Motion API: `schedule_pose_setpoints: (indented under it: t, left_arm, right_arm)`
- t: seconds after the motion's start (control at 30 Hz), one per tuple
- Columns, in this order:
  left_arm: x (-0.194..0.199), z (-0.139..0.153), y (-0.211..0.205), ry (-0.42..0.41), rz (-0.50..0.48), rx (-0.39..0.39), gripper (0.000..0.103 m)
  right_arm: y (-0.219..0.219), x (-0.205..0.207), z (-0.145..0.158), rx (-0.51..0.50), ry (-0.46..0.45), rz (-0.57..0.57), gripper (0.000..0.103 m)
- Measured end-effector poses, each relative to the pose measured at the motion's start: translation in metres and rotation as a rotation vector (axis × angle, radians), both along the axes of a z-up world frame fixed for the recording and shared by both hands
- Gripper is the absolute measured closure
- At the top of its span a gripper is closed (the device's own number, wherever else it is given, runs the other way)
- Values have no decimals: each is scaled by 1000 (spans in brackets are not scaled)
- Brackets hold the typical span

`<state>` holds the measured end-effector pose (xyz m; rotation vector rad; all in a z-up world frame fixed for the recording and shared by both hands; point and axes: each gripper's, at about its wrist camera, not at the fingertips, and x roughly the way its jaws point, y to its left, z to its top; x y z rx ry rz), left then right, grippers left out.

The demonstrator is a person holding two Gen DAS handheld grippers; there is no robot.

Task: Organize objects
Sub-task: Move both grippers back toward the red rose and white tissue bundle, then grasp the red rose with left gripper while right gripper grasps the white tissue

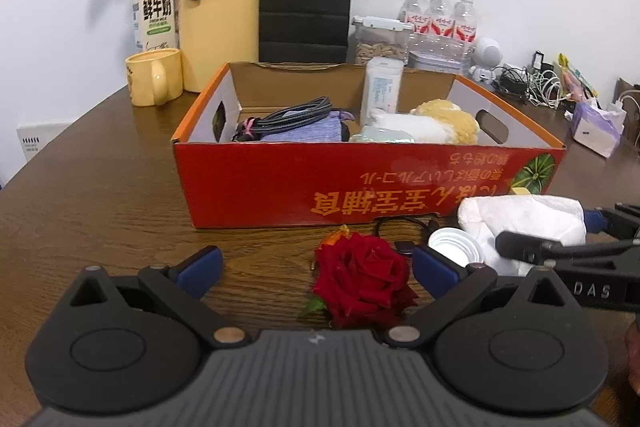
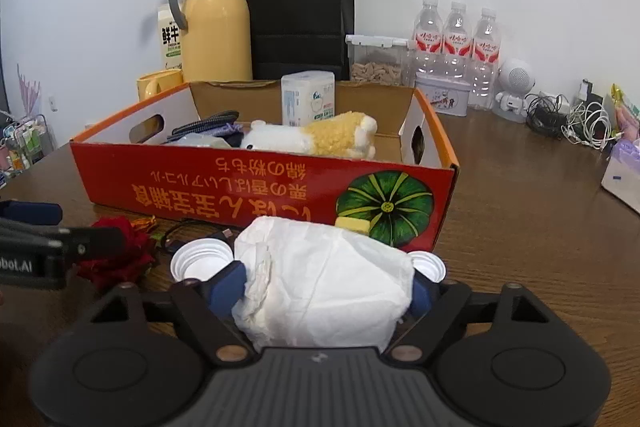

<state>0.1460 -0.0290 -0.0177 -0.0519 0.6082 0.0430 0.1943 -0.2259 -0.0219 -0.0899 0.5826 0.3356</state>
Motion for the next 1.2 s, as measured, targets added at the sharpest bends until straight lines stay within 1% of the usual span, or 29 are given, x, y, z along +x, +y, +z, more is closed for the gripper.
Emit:
schedule_pose_setpoints:
  t: [0.03,0.1,0.17,0.23,0.3,0.33,0.47,0.53,0.57,0.63,0.67,0.73,0.77,0.83,1.03,1.1,1.13,1.2]
  left_arm:
    - [0,-1,-1,-1,-3,4,0]
    - [0,-3,-2,-2,-2,12,0]
    - [0,-5,-2,-3,3,12,0]
    - [1,-7,-1,-1,7,9,0]
    - [1,-8,-2,1,15,11,0]
    - [1,-9,-2,2,16,14,0]
    - [-2,-10,-5,-16,13,31,1]
    - [-3,-10,-4,-16,8,25,8]
    - [-2,-10,-4,-15,8,21,10]
    - [-2,-10,-2,-13,9,9,25]
    - [-2,-10,-2,-11,8,4,28]
    - [-2,-11,-1,-6,2,-5,43]
    - [-3,-11,-1,-7,-1,-7,46]
    - [-3,-11,-1,-8,-7,-12,57]
    - [-4,-11,0,-12,-9,-20,58]
    - [-4,-11,0,-11,-7,-21,58]
    - [-4,-11,0,-10,-5,-22,58]
    - [-3,-11,1,-10,-3,-25,57]
  right_arm:
    - [-1,-1,1,3,-6,-3,31]
    - [-2,-2,1,8,-12,-6,31]
    - [-3,-4,2,11,-24,-8,36]
    - [-3,-5,3,10,-30,-7,37]
    - [-3,-6,3,9,-32,-1,41]
    - [-3,-7,3,9,-34,2,45]
    - [-3,-8,3,13,-38,6,49]
    - [-3,-9,3,13,-39,7,50]
    - [-3,-9,3,13,-41,8,50]
    - [-3,-10,4,12,-45,9,51]
    - [-3,-11,4,12,-47,10,51]
    - [-3,-11,4,13,-51,11,52]
    - [-3,-12,5,13,-54,12,53]
    - [-3,-13,5,16,-56,15,55]
    - [-2,-23,8,20,-99,28,67]
    - [-2,-26,9,17,-122,34,74]
    - [-1,-28,10,15,-135,35,82]
    - [-1,-33,11,22,-162,44,85]
